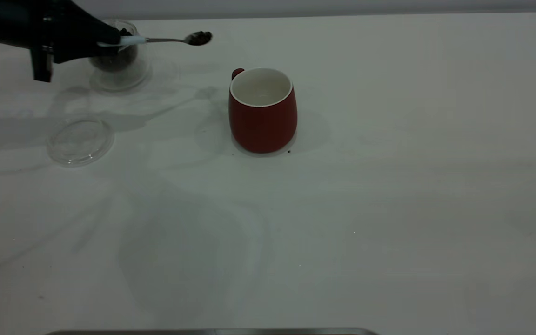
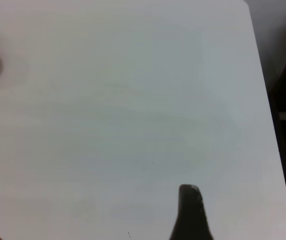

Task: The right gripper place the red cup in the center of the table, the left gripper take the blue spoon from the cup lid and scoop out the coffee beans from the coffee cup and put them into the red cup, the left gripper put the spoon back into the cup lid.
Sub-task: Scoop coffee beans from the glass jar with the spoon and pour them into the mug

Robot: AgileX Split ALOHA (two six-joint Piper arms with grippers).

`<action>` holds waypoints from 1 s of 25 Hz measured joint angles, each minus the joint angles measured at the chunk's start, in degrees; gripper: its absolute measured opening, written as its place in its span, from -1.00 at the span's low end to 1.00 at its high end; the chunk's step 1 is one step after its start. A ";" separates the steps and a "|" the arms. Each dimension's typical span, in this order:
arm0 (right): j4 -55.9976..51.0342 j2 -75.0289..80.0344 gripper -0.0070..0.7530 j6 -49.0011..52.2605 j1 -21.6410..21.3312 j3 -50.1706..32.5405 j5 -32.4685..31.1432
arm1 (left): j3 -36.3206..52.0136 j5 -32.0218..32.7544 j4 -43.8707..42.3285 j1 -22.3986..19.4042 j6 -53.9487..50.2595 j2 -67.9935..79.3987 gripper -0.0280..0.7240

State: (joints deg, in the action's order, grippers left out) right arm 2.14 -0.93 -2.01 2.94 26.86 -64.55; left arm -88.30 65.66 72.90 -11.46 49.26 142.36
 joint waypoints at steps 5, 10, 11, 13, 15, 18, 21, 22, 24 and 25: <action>0.00 0.00 0.57 0.00 0.00 0.00 0.00 | 0.00 0.00 0.00 2.03 -0.38 0.00 -0.59; 0.00 0.00 0.57 0.00 0.00 0.00 0.00 | 0.00 0.02 0.00 3.30 -1.05 0.00 -0.59; 0.00 0.00 0.57 0.00 0.00 0.00 0.00 | 0.00 0.02 0.00 3.47 -1.05 0.00 -0.59; 0.00 0.00 0.57 0.00 0.00 0.00 0.00 | 0.00 0.02 0.00 4.06 -1.07 0.00 -0.59; 0.00 0.00 0.57 0.00 0.00 0.00 0.00 | 0.00 0.07 -0.02 4.52 -1.19 0.00 -0.59; 0.00 0.00 0.57 0.00 0.00 0.00 0.00 | 0.00 0.07 -0.02 5.26 -1.19 0.00 -0.59; 0.00 0.00 0.57 0.00 0.00 0.00 0.00 | 0.00 0.07 -0.08 5.82 -1.21 0.00 -0.59; 0.00 0.00 0.57 0.00 0.00 0.00 0.00 | 0.00 0.07 -0.20 5.96 -1.33 0.00 -0.59; 0.00 0.00 0.57 0.00 0.00 0.00 0.00 | 0.00 0.07 -0.39 6.35 -1.48 0.00 -0.59; 0.00 0.00 0.57 0.00 0.00 0.00 0.00 | 0.00 0.07 -0.54 6.53 -1.48 0.00 -0.59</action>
State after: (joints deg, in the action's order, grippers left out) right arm 2.14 -0.93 -2.01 2.94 26.86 -64.55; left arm -88.30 65.73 72.36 -4.93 47.78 142.36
